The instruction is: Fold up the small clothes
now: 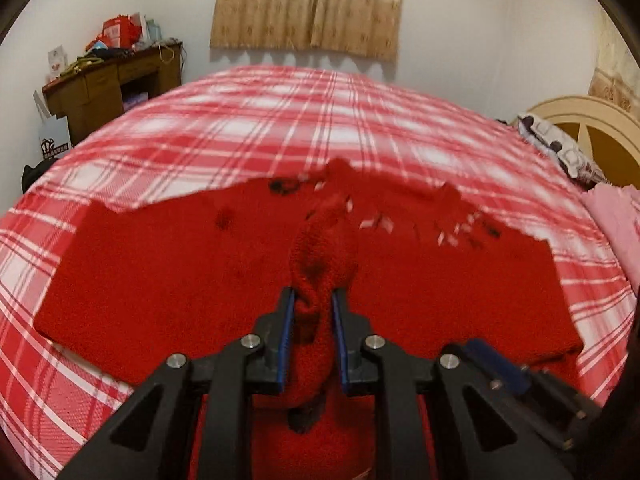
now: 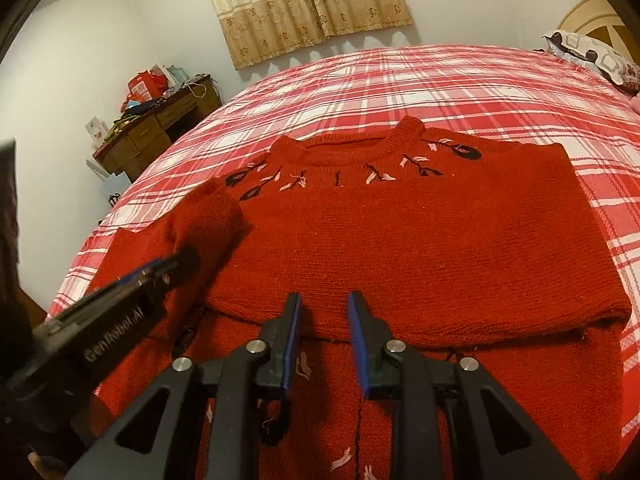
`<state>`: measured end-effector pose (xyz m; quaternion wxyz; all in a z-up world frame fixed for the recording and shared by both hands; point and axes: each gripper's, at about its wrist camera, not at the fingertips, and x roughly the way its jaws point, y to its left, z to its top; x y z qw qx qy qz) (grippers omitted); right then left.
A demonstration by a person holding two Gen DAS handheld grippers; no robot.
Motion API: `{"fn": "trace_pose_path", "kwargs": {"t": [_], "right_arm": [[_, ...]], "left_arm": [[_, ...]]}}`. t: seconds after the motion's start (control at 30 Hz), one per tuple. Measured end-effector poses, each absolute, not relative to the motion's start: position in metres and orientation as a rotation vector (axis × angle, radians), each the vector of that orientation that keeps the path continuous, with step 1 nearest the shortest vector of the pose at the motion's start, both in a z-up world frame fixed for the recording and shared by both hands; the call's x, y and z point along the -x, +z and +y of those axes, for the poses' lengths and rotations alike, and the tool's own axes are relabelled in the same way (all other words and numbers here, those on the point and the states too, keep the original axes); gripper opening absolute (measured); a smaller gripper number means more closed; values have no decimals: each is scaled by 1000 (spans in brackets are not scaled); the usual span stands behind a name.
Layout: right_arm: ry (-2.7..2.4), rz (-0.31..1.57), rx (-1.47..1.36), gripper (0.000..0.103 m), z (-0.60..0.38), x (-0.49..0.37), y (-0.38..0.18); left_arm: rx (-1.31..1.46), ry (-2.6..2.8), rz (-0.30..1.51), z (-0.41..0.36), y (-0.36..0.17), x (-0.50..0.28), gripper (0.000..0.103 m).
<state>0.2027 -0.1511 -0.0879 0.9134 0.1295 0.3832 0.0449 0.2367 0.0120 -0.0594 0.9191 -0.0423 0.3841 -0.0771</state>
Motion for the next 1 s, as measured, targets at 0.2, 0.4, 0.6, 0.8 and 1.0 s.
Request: {"fn": "trace_pose_path", "kwargs": {"t": [0.2,0.4,0.6,0.8,1.0], "right_arm": [[119,792,-246,43,-145,-204,-87],[122,800,-206,50,-138,-204,-87],[61,821,-89,50,-119,-205,-78],[254,749,-112,65,-73,-201,-43],[339,856,104,65,-15,-232,-63]], "left_arm": [[114,-148,806,37,-59,-220,69],[198,-86,788,87,-63,-195,90],[270,25,818,115,-89,-189,90],[367,33,753,125,-95,-181,90],[413,25,715,132,-98,-172,90]]}}
